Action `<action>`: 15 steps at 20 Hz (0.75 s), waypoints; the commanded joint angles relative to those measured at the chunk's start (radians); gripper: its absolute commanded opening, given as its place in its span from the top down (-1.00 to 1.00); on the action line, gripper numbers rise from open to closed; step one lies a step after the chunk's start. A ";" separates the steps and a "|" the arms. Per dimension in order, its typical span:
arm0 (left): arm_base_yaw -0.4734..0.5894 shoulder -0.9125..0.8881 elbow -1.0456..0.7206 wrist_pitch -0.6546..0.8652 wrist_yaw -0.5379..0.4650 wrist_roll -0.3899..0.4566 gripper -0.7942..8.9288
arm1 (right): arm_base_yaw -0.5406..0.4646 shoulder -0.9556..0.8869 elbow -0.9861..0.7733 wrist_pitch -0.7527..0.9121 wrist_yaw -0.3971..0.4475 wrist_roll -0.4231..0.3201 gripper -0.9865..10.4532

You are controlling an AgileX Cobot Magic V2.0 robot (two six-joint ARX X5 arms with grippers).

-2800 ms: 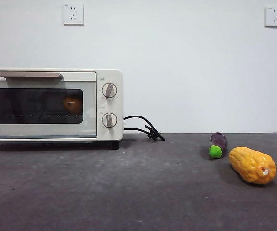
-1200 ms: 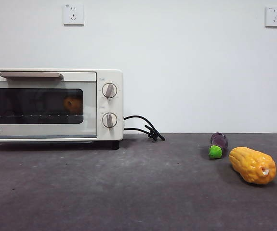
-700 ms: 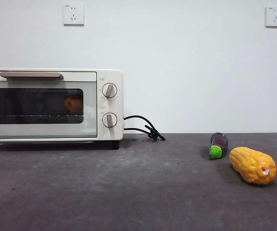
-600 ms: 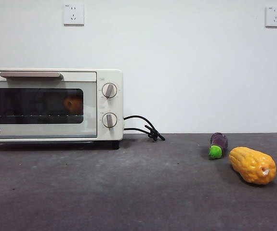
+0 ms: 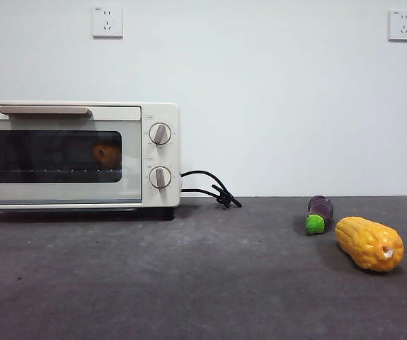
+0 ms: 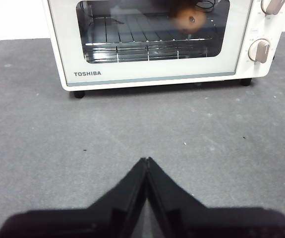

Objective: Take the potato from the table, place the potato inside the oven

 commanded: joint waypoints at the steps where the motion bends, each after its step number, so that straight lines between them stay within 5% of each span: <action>1: 0.002 0.001 -0.011 0.005 0.005 -0.004 0.84 | -0.020 -0.082 0.001 0.004 -0.038 0.069 0.82; 4: 0.002 0.001 -0.011 0.005 0.005 -0.004 0.84 | -0.146 -0.179 -0.022 0.318 -0.211 -0.267 0.82; 8: 0.002 0.002 -0.011 0.005 0.005 -0.004 0.84 | -0.478 -0.236 -0.083 0.854 -0.780 -0.879 0.82; 9: 0.002 0.002 -0.011 0.005 0.005 -0.004 0.84 | -0.566 -0.238 -0.110 0.944 -0.900 -0.974 0.82; 11: 0.002 0.002 -0.011 0.005 0.005 -0.004 0.84 | -0.755 -0.244 -0.187 1.083 -1.098 -1.052 0.82; 15: 0.002 0.002 -0.011 0.005 0.005 -0.004 0.84 | -1.085 -0.319 -0.436 1.259 -1.324 -1.057 0.82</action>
